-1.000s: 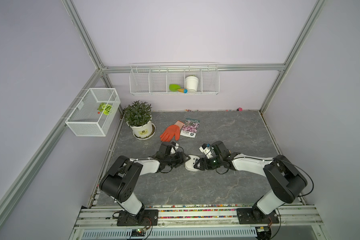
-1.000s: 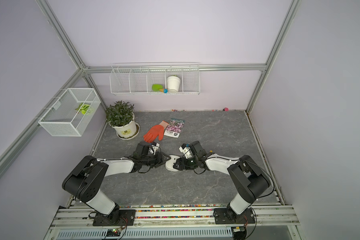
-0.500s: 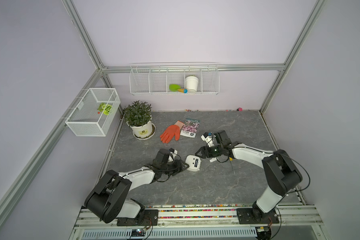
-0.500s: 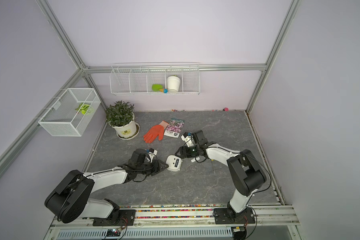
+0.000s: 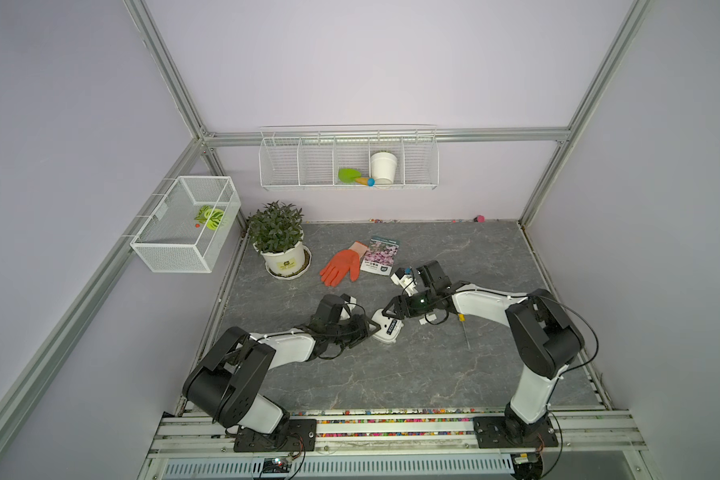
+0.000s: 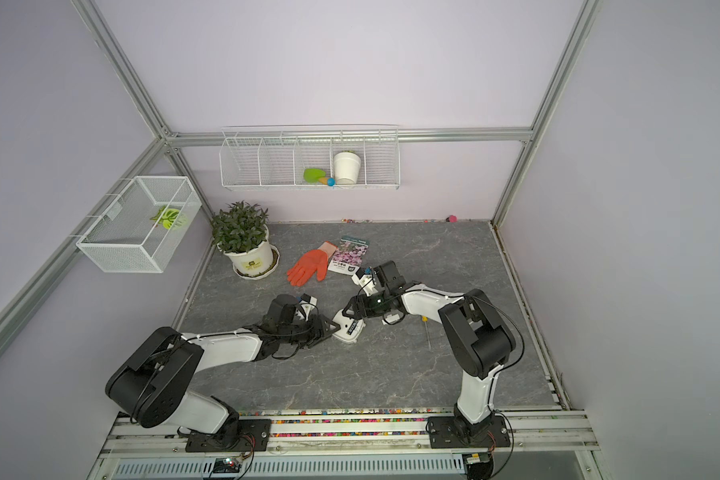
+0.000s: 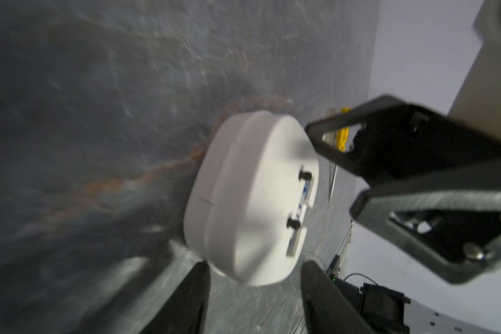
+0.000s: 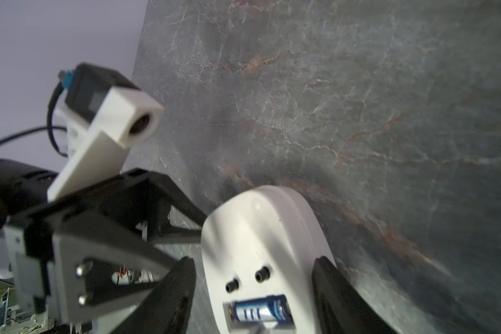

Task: Remove the battery from the alarm
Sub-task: Adjust the alarm at the center of the board, then pick up the screwdriver from the center of the board.

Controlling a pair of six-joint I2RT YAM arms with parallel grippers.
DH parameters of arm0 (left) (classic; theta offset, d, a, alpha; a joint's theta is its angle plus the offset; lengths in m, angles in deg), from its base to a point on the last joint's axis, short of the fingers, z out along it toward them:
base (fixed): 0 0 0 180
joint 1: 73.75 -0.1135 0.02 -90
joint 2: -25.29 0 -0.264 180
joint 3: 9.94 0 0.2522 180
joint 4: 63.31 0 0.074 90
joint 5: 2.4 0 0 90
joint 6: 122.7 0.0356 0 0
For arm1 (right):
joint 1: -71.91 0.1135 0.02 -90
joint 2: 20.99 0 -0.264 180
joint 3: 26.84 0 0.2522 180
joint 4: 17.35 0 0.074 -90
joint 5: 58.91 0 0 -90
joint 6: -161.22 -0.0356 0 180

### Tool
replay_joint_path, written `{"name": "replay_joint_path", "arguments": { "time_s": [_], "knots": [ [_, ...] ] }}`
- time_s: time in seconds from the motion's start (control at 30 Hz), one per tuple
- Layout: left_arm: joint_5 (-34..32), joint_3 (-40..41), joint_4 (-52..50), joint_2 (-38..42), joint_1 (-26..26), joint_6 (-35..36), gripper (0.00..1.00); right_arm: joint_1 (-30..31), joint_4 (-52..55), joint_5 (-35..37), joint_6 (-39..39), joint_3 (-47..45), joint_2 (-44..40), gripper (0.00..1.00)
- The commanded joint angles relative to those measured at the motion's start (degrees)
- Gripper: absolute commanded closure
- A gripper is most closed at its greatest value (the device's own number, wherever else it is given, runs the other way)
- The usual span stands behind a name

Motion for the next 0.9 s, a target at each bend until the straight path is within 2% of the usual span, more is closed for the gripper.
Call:
{"name": "replay_joint_path", "arguments": {
  "time_s": [0.0,0.23,0.4,0.53,0.63,0.73,0.87],
  "knots": [
    [0.99,-3.58,1.64,-1.59,-1.37,2.06,0.45,2.16,0.27,-0.73,-0.76,-4.17,-3.66,0.31],
    [4.52,-8.11,3.15,-7.19,-1.43,2.67,0.45,3.87,-3.44,3.76,-5.24,-11.19,-9.04,0.31],
    [3.34,-7.8,1.62,-6.68,-1.54,3.49,0.44,1.23,3.43,11.44,-4.87,-12.24,-16.44,0.3],
    [0.31,-6.86,-1.8,-2.57,-2.21,5.16,0.39,-5.75,14.36,21.79,-2.75,-12.43,-23.99,0.3],
    [-3.52,-6.45,-5.12,2.15,-2.52,7.61,0.34,-10.95,22.47,34.07,-0.22,-11.12,-26.15,0.34],
    [-7.0,-6.36,-7.43,7.12,-2.52,10.28,0.29,-13.06,27.97,43.82,2.41,-8.25,-23.94,0.41],
    [-11.75,-4.99,-7.9,13.62,-2.52,12.04,0.19,-15.91,28.84,47.35,3.91,-5.32,-17.75,0.46]
  ]
}}
